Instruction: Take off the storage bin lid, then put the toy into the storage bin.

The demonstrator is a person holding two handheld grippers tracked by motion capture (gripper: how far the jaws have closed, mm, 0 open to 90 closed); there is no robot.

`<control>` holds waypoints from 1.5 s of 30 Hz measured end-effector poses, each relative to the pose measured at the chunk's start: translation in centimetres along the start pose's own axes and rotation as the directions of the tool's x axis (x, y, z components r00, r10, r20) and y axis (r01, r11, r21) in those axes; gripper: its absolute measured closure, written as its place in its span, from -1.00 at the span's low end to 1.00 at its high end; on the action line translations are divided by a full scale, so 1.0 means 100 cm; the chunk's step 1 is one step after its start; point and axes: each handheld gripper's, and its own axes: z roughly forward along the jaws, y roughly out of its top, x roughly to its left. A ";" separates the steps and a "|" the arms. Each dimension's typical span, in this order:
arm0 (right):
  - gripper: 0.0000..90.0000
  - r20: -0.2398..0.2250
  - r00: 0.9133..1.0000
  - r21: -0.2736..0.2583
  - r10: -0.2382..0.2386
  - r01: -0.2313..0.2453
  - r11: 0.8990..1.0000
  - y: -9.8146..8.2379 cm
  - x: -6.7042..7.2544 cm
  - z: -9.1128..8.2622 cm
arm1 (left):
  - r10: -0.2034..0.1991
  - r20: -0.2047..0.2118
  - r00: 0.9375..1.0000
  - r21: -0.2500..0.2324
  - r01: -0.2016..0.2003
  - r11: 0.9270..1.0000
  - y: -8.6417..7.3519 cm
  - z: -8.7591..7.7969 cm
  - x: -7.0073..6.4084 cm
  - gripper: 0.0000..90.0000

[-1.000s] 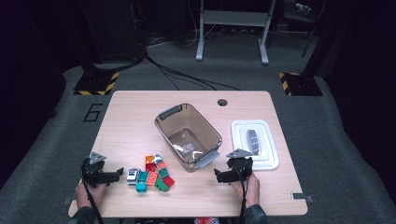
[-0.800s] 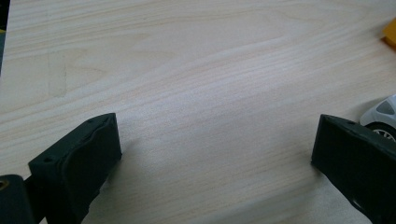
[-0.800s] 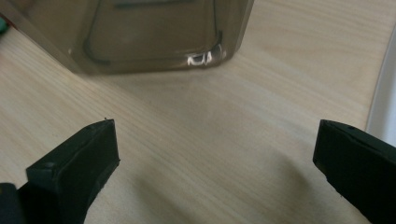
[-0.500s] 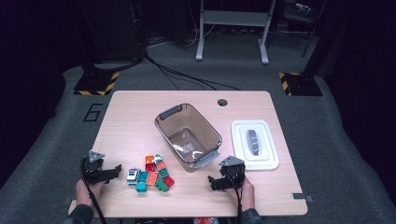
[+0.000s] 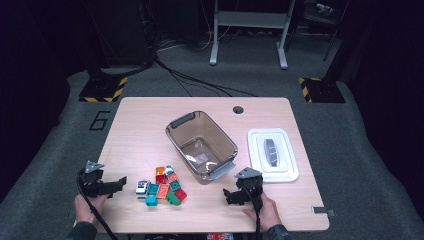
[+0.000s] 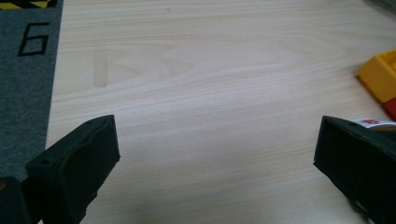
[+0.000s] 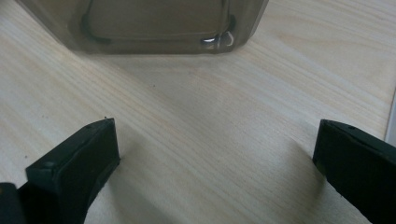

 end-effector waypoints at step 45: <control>-1.00 -0.012 1.000 -0.002 -0.027 0.027 1.000 -0.002 -0.001 -0.002 | 0.089 0.043 0.995 0.114 -0.094 0.989 -0.002 0.010 -0.076 -0.65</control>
